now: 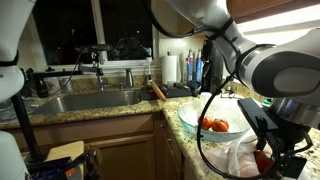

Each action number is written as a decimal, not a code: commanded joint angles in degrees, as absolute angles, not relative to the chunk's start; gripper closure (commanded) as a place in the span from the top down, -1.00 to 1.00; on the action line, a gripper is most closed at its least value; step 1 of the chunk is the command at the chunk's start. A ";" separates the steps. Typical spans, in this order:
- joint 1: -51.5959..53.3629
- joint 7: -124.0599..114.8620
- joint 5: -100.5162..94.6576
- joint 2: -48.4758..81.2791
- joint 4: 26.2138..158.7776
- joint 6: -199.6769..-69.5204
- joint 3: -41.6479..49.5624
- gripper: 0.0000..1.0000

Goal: Take the peach out of the carrier bag and place it inside the glass bowl

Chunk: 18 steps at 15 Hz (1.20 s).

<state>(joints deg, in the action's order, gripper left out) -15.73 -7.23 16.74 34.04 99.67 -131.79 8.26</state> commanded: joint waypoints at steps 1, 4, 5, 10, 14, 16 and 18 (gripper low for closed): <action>-15.74 -7.65 15.98 33.97 99.09 -132.78 8.71 1.00; -15.80 -7.59 15.90 34.06 98.79 -133.42 8.70 1.00; -15.82 -7.57 15.91 34.08 98.73 -133.53 8.69 1.00; -15.79 -7.79 15.84 34.48 98.28 -133.35 8.72 1.00; -15.85 -7.77 15.95 34.63 98.18 -133.31 8.66 0.89; -15.89 -7.79 15.97 34.72 98.15 -133.35 8.68 0.35; -15.94 -7.77 16.04 34.78 98.01 -133.32 8.66 0.07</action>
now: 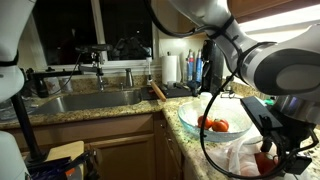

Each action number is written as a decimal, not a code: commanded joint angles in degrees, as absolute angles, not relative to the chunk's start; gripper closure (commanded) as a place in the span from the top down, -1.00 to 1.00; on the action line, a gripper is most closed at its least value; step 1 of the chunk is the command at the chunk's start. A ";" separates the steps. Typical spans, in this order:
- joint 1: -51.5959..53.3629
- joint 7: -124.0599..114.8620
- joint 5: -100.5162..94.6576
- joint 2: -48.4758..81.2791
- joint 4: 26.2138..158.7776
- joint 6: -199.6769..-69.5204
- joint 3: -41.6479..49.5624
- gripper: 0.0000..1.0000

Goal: Take the peach out of the carrier bag and place it inside the glass bowl

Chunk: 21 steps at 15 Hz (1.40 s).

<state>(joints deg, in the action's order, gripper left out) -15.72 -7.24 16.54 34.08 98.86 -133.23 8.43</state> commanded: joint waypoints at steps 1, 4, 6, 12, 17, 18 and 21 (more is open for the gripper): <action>-15.96 -7.78 16.05 34.80 97.90 -133.35 8.66 -0.06; -16.01 -7.80 16.06 34.88 97.58 -133.41 8.72 -0.33; -16.02 -7.77 16.05 34.87 97.58 -133.49 8.75 -0.39; -15.94 -8.22 15.95 33.93 97.93 -133.27 9.03 -0.47; -15.65 -8.70 15.59 33.05 98.54 -133.42 9.44 -0.48; -15.63 -8.75 15.57 32.95 98.64 -133.46 9.50 -0.48; -15.56 -8.88 15.52 32.66 98.89 -133.53 9.66 -0.48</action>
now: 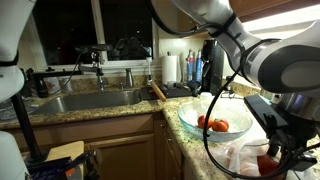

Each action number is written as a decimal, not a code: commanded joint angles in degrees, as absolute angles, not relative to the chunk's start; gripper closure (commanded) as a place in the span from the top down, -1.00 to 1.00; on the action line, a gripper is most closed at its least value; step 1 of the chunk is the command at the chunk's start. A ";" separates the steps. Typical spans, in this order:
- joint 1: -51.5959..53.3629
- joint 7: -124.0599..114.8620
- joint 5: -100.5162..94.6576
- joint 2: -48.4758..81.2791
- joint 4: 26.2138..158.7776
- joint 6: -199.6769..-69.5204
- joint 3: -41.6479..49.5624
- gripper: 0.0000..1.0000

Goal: Take the peach out of the carrier bag and place it inside the glass bowl

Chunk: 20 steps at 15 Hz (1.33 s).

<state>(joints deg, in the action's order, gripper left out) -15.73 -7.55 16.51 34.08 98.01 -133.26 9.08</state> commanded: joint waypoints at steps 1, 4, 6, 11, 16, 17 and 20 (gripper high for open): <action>-15.49 -8.95 15.46 32.50 99.02 -133.55 9.72 -0.48; -15.36 -9.13 15.30 31.98 99.44 -133.77 9.87 -0.48; -15.30 -9.26 15.22 31.71 99.65 -133.94 9.93 -0.48; -15.28 -9.27 15.10 31.13 100.24 -134.34 10.03 -0.48; -15.39 -9.04 14.94 30.45 100.97 -134.15 10.24 -0.48; -15.44 -8.98 14.96 30.30 101.08 -134.03 10.27 -0.48; -15.35 -9.16 14.42 29.74 101.41 -133.38 10.75 -0.48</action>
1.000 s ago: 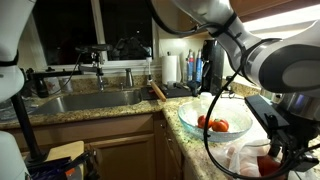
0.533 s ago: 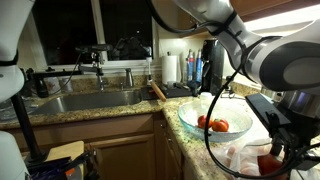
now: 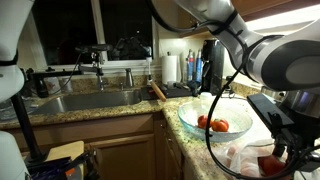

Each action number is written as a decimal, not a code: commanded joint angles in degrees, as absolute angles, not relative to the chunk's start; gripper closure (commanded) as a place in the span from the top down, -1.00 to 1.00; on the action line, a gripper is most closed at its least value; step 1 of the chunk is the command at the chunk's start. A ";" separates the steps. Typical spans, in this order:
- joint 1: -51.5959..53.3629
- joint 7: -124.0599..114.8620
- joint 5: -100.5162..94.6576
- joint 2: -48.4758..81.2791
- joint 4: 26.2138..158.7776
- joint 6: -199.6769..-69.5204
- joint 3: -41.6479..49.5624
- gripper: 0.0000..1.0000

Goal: Take the peach out of the carrier bag and place it inside the glass bowl

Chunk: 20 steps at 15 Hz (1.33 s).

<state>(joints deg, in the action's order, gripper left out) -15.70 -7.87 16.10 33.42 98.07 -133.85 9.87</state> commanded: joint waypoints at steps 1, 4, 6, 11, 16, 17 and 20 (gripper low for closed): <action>-15.27 -9.27 13.96 29.57 101.49 -132.94 11.03 -0.48; -15.23 -9.40 12.71 29.14 101.72 -131.82 11.60 -0.48; -15.31 -9.22 12.08 28.86 101.84 -131.08 11.82 -0.48; -16.29 -7.14 12.16 27.98 101.33 -126.92 11.31 -0.48; -16.84 -5.37 12.69 27.38 100.51 -121.98 11.06 -0.48; -16.86 -5.28 12.71 27.24 100.45 -121.36 11.09 -0.48; -17.00 -4.90 12.79 27.09 100.23 -120.22 11.12 -0.48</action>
<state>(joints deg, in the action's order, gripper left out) -15.98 -6.39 13.08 30.07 98.57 -122.98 11.46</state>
